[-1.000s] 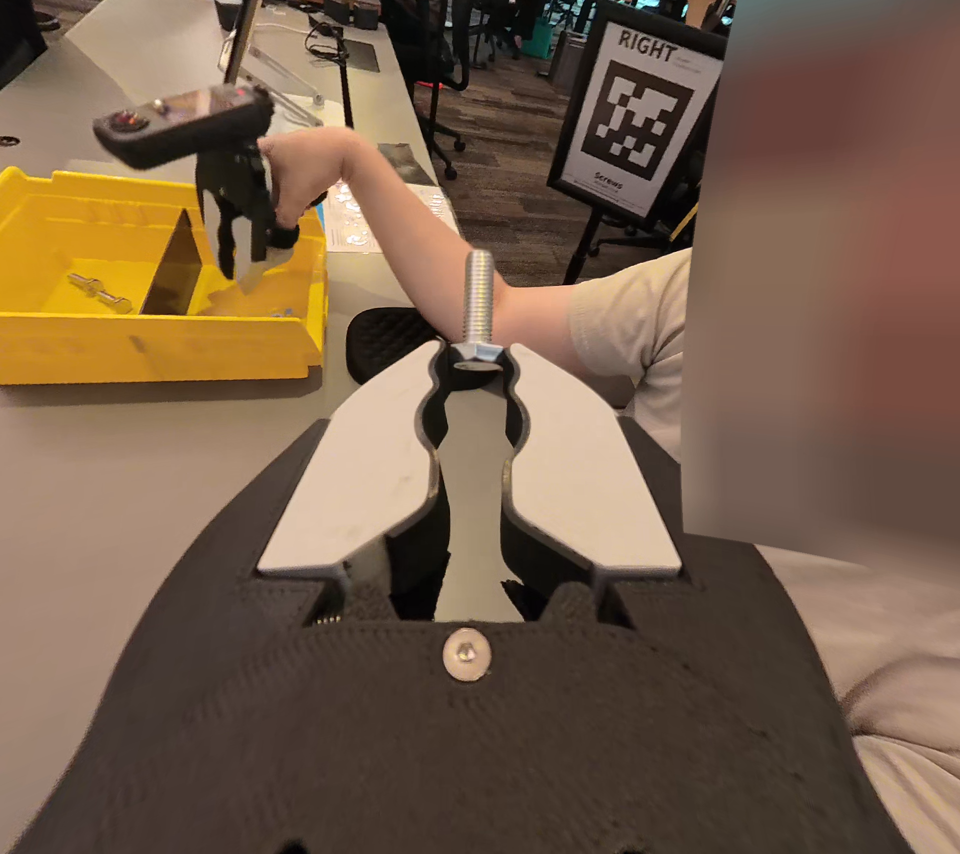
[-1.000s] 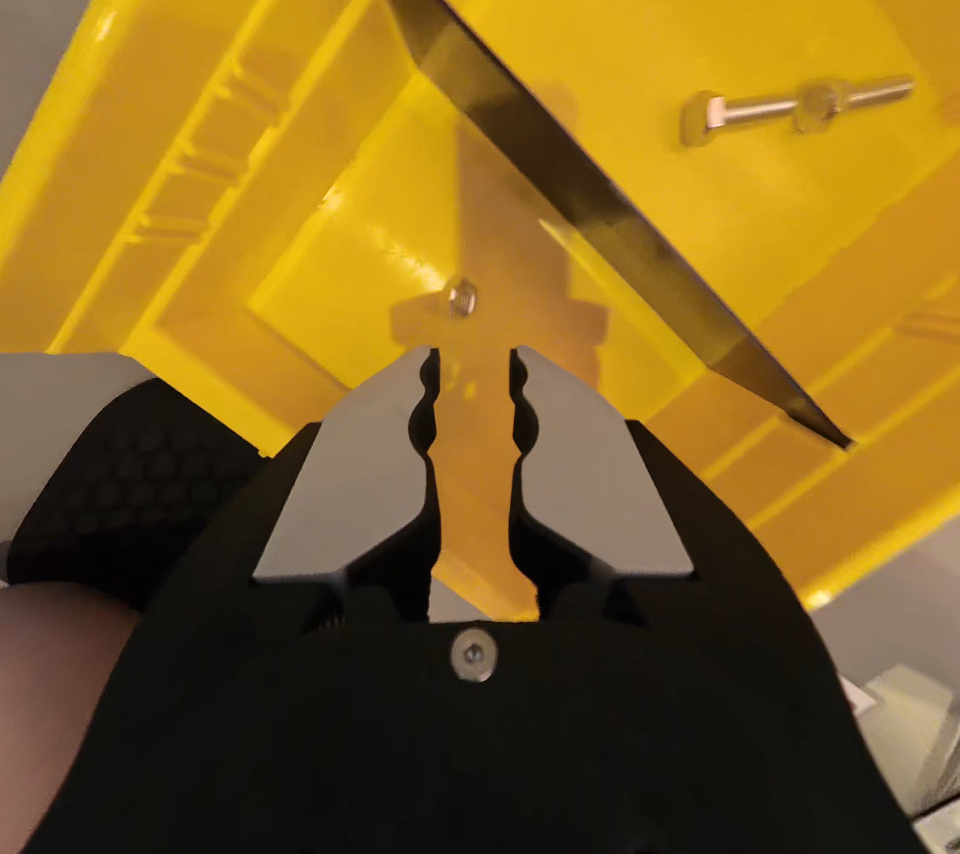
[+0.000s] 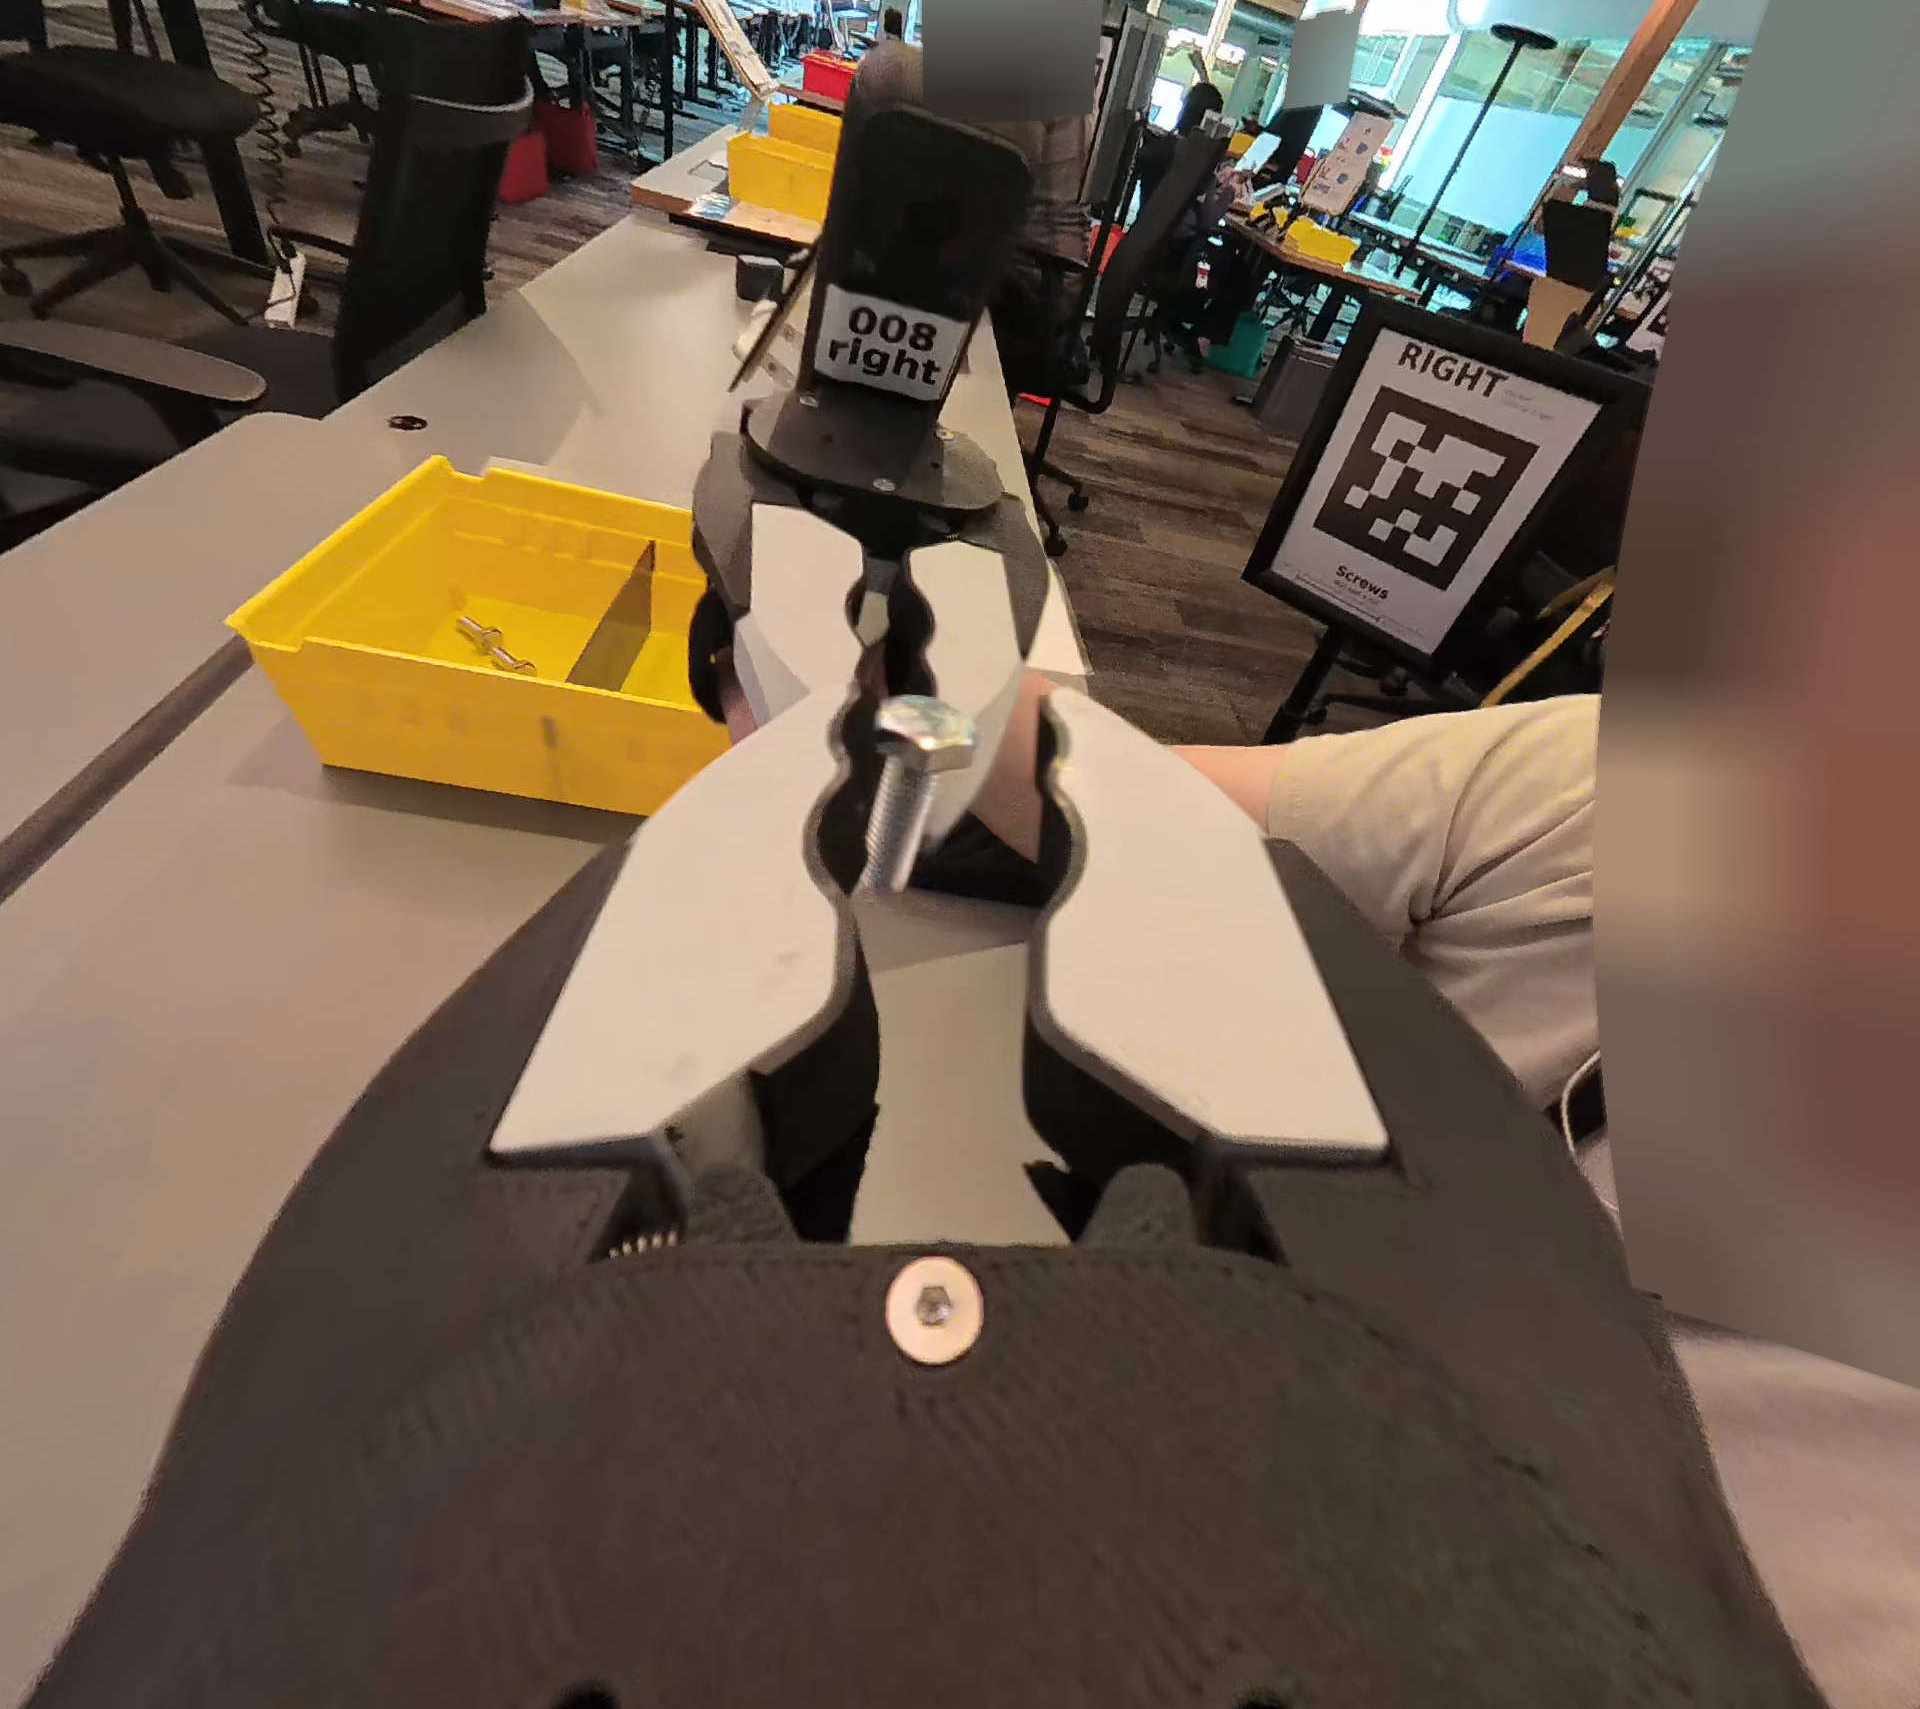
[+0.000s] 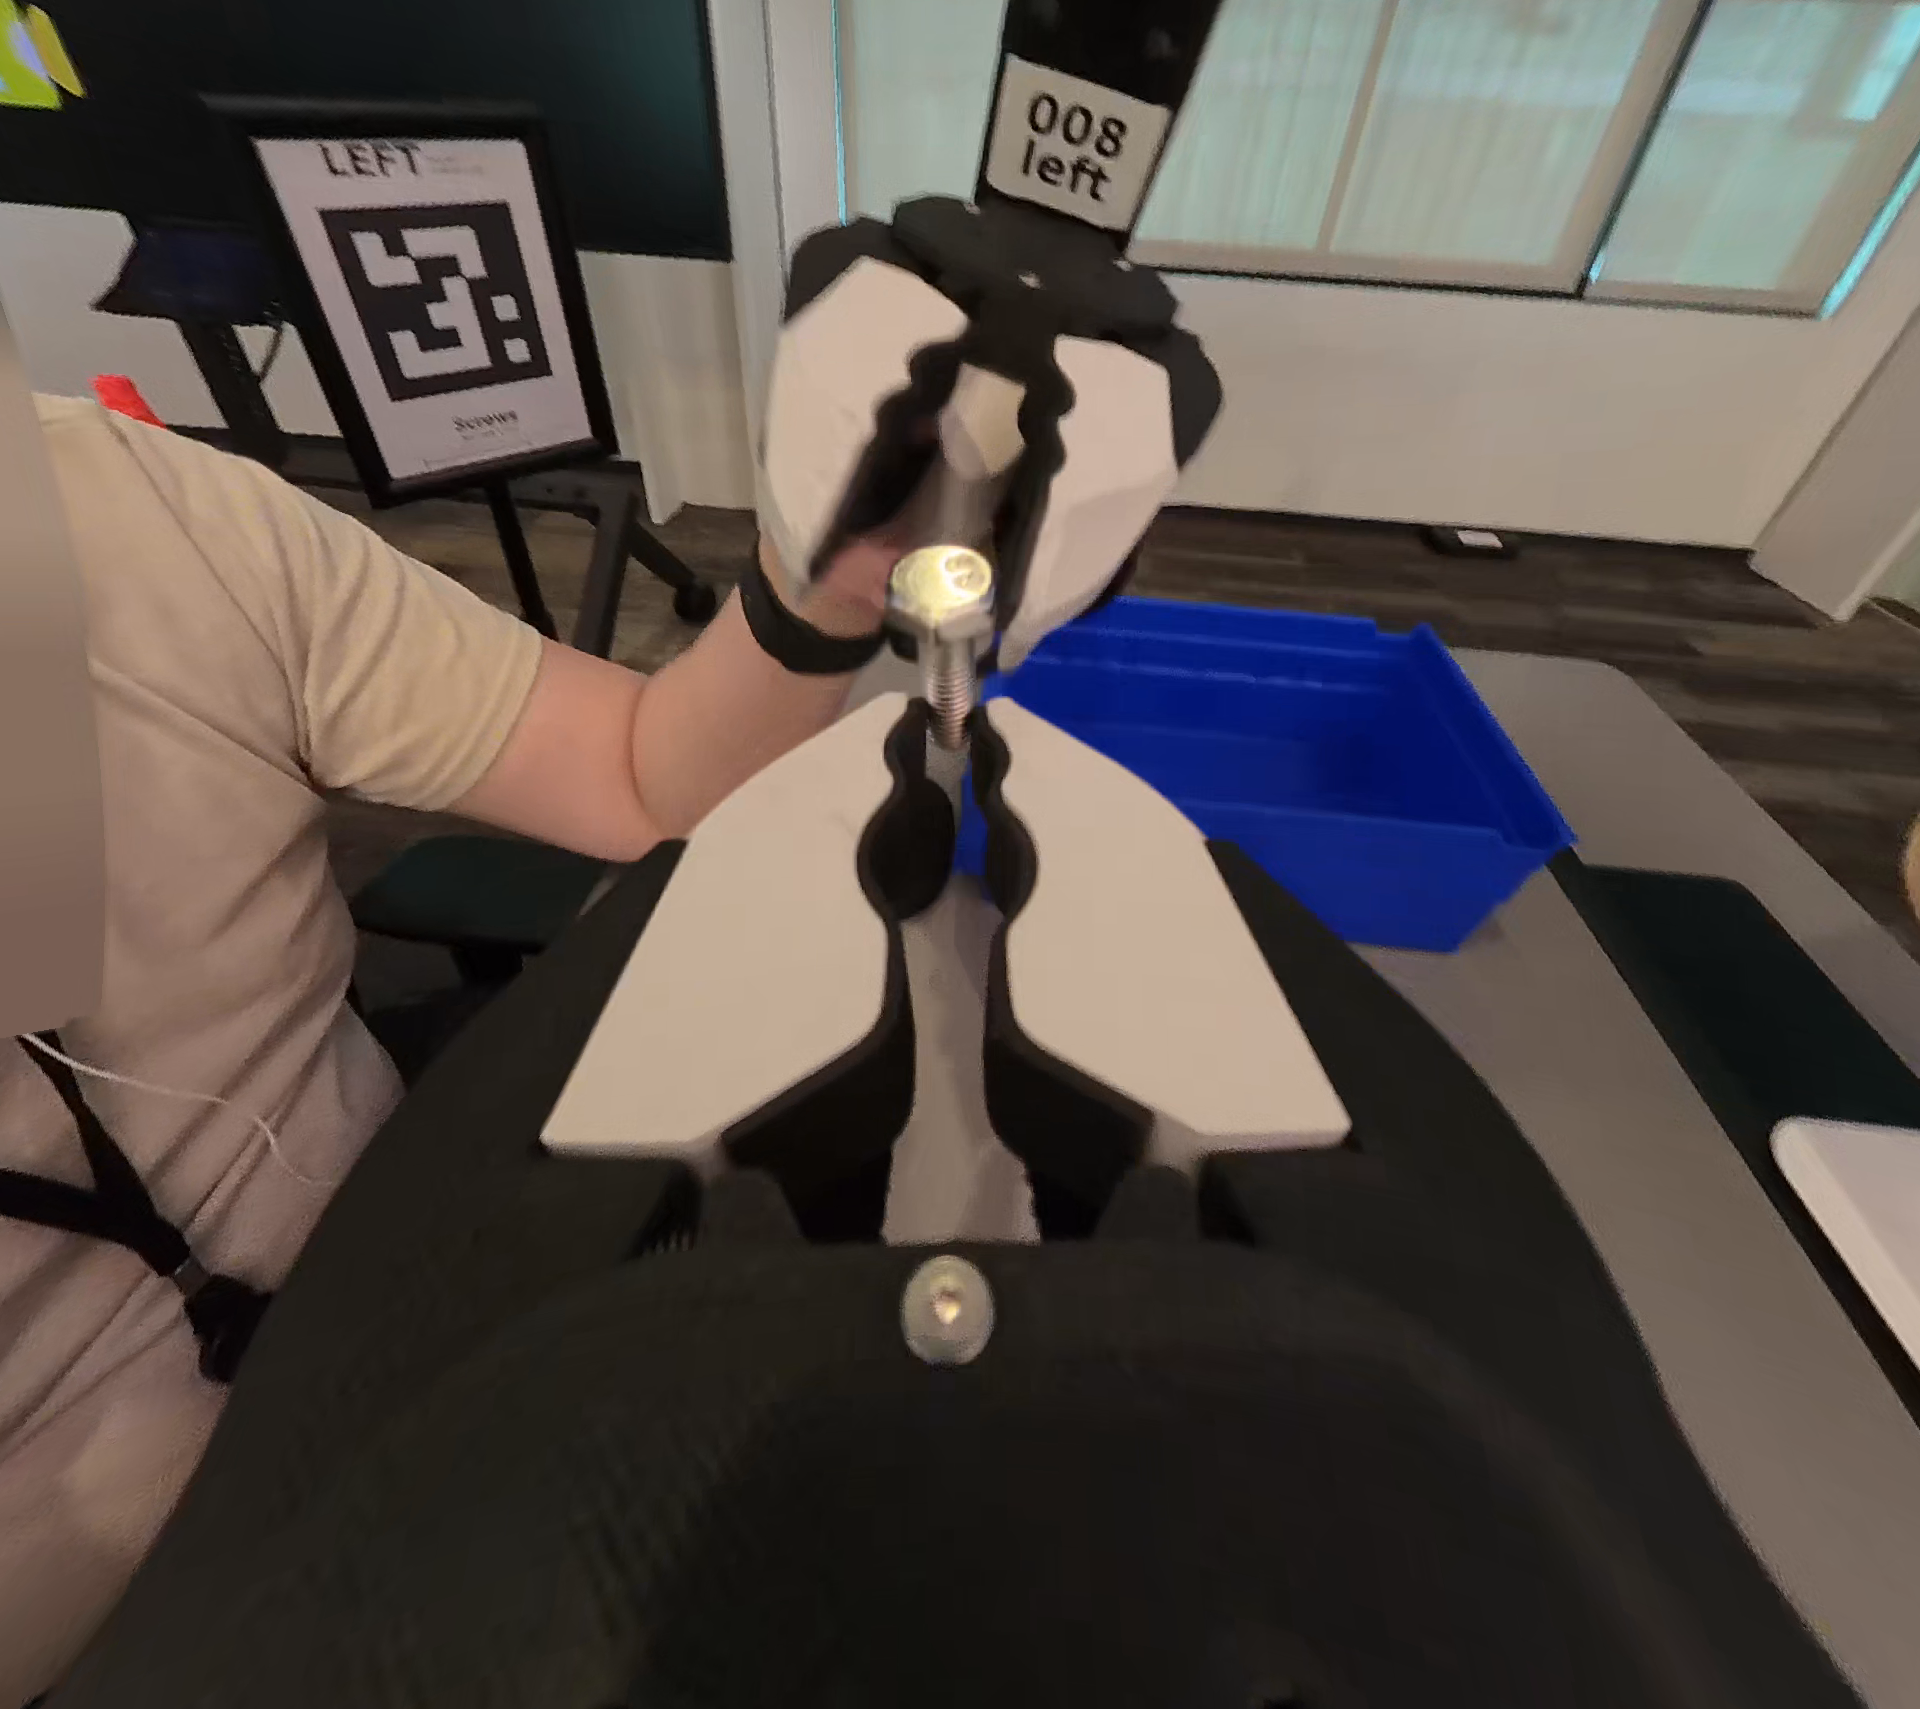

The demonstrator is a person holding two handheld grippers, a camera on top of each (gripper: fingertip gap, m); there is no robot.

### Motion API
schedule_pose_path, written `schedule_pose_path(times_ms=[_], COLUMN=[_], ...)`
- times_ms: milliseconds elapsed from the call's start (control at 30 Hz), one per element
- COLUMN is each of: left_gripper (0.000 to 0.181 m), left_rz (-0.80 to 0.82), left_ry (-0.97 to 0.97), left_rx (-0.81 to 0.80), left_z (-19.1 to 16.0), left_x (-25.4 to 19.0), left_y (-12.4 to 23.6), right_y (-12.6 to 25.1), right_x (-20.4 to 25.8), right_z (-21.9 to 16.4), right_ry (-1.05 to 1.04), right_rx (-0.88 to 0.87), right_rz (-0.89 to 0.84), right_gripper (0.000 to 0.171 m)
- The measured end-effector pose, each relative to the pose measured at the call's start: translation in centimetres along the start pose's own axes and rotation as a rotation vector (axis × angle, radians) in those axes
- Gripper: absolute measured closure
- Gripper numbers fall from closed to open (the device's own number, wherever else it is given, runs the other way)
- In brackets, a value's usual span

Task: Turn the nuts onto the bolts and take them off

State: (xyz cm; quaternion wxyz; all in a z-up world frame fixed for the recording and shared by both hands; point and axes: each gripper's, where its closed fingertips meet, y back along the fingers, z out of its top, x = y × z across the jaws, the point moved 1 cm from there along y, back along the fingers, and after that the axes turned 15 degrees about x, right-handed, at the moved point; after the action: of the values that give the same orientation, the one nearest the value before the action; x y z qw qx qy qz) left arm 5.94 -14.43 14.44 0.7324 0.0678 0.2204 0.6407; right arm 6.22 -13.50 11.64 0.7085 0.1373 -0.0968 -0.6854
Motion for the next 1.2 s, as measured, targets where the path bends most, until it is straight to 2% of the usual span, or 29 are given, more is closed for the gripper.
schedule_pose_path(times_ms=[67, 200, 267, 367, 433, 500, 567, 667, 767, 833, 867, 933, 1033, 1100, 1133, 1200], left_gripper=[0.145, 0.151, 0.161, 0.158, 0.156, 0.156, 0.156, 0.154, 0.154, 0.154, 0.154, 0.154, 0.154, 0.154, 0.153, 0.153], left_rz=[0.017, 0.049, 0.041, 0.071, 0.085, 0.122, 0.187, 0.244, 0.239, 0.241, 0.242, 0.244, 0.232, 0.228, 0.223, 0.213], left_ry=[0.005, 0.033, 0.047, 0.079, 0.093, 0.092, 0.106, 0.117, 0.12, 0.112, 0.107, 0.095, 0.077, 0.08, 0.083, 0.09], left_rx=[-0.018, -0.095, -0.108, -0.09, -0.068, -0.074, -0.054, -0.023, -0.027, -0.021, -0.019, -0.021, -0.016, -0.014, -0.01, 0.002], left_z=[0.2, 0.8, 0.7, 0.2, -0.1, -0.2, -0.6, -1.2, -1.1, -1.2, -1.2, -1.2, -1.4, -1.5, -1.6, -1.9], left_x=[0.1, 0.2, 0.2, 1.0, 1.4, 1.9, 2.8, 3.6, 3.4, 3.1, 2.9, 2.4, 1.7, 1.5, 1.5, 1.3], left_y=[1.1, 3.6, 4.4, 5.0, 5.1, 5.5, 5.9, 6.2, 6.5, 6.7, 6.8, 7.3, 7.9, 8.2, 8.4, 8.6], right_y=[2.1, 10.2, 13.1, 14.8, 13.4, 10.5, 6.8, -0.2, -7.4, -10.3, -11.0, -11.4, -10.2, -9.5, -8.8, -7.4], right_x=[-1.4, -6.5, -7.6, -8.8, -8.5, -8.0, -8.4, -9.2, -9.1, -8.5, -7.6, -6.1, 0.6, 4.0, 6.1, 10.4], right_z=[-0.4, -2.9, -5.7, -8.6, -9.6, -10.2, -10.9, -12.3, -14.3, -17.2, -18.1, -18.2, -17.0, -18.6, -19.9, -22.4], right_ry=[0.011, -0.076, -0.202, -0.291, -0.283, -0.216, -0.161, -0.195, -0.234, -0.257, -0.259, -0.248, -0.185, -0.099, -0.059, -0.039], right_rx=[0.011, 0.018, 0.061, 0.127, 0.22, 0.33, 0.416, 0.462, 0.427, 0.552, 0.611, 0.62, 0.632, 0.78, 0.881, 1.042], right_rz=[-0.086, -0.372, -0.366, -0.408, -0.385, -0.353, -0.348, -0.273, -0.161, -0.106, -0.042, 0.027, 0.371, 0.456, 0.533, 0.697], right_gripper=[0.17, 0.17, 0.171, 0.171, 0.171, 0.17, 0.155, 0.137, 0.137, 0.142, 0.144, 0.153, 0.156, 0.158, 0.167, 0.17])
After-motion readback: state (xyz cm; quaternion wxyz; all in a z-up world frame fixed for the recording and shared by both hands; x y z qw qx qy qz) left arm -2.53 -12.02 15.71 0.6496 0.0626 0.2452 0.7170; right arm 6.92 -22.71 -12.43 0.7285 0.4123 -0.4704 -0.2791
